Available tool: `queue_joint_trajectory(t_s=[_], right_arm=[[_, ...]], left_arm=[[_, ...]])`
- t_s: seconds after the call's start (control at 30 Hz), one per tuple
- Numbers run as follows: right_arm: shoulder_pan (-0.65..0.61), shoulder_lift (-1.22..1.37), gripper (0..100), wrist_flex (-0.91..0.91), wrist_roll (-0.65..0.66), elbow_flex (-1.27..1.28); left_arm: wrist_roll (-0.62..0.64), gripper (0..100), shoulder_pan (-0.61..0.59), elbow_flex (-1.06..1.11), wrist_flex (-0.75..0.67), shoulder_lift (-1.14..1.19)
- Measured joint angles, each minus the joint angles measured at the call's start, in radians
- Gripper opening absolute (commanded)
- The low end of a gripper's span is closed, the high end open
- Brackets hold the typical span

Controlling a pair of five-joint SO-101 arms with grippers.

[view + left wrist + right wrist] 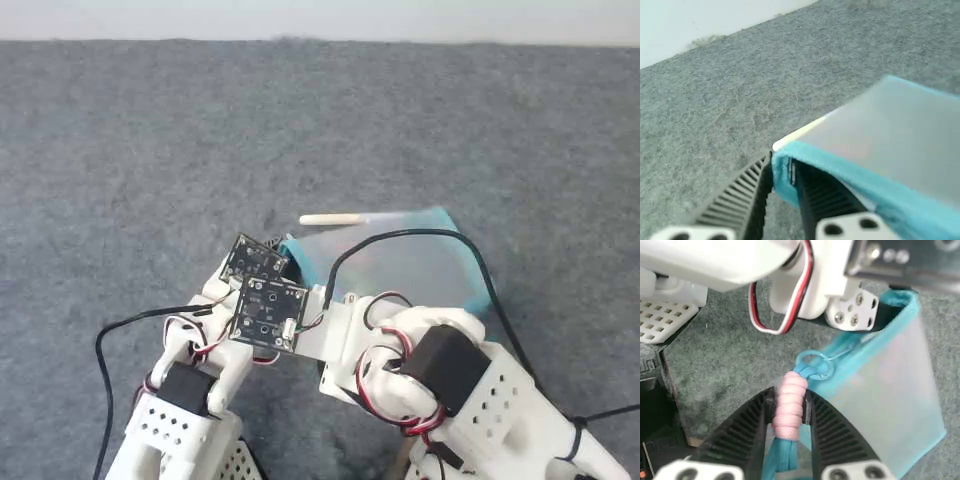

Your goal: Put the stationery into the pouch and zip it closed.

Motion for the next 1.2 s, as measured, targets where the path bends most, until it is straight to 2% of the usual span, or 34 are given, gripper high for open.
queue_joint_trajectory(t_s=[0.13,0.3,0.67,0.9,1.07,1.2], right_arm=[[0.097,0.000,0.7,0.003,0.000,0.000],[0.265,0.000,0.7,-0.020,0.000,0.000],[0.451,0.021,0.7,-0.063,0.003,-0.002],[0.497,0.210,0.7,-0.146,0.003,-0.002],[0.502,0.236,0.7,-0.180,0.003,-0.002],[0.557,0.249,0.7,-0.215,0.003,-0.002]], left_arm=[[0.000,1,-0.011,0.000,0.000,0.000],[0.029,1,-0.100,0.000,-0.002,0.000],[0.104,1,-0.224,0.000,-0.017,0.000],[0.118,1,-0.270,0.000,-0.017,0.000],[0.118,1,-0.281,0.000,-0.017,0.000],[0.121,1,-0.281,0.000,-0.017,0.000]])
